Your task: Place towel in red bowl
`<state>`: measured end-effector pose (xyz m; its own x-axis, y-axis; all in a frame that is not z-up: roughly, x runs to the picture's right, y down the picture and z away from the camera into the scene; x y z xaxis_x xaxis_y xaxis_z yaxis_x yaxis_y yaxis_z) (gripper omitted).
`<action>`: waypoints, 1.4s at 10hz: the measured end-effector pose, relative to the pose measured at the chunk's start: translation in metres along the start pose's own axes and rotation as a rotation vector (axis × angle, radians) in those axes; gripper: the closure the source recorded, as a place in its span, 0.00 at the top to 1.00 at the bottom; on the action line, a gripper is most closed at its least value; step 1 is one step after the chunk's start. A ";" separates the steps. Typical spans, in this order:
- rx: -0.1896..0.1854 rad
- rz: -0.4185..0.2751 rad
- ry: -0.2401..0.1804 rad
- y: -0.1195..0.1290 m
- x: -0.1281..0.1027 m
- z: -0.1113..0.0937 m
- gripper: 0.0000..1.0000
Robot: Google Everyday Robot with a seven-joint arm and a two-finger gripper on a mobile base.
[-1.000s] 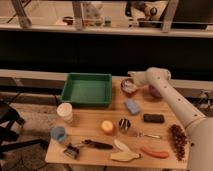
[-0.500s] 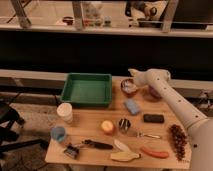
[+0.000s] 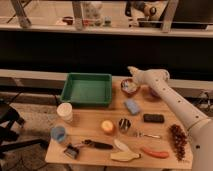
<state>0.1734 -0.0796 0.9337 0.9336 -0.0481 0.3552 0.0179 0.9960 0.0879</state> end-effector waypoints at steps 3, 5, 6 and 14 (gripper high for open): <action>0.011 -0.002 0.010 -0.007 0.001 -0.008 0.80; 0.021 0.000 0.020 -0.012 0.004 -0.016 0.80; 0.024 0.005 0.027 -0.014 0.008 -0.021 0.80; 0.036 0.018 0.030 -0.020 0.003 -0.047 0.80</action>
<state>0.1925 -0.0965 0.8888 0.9440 -0.0273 0.3287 -0.0114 0.9933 0.1151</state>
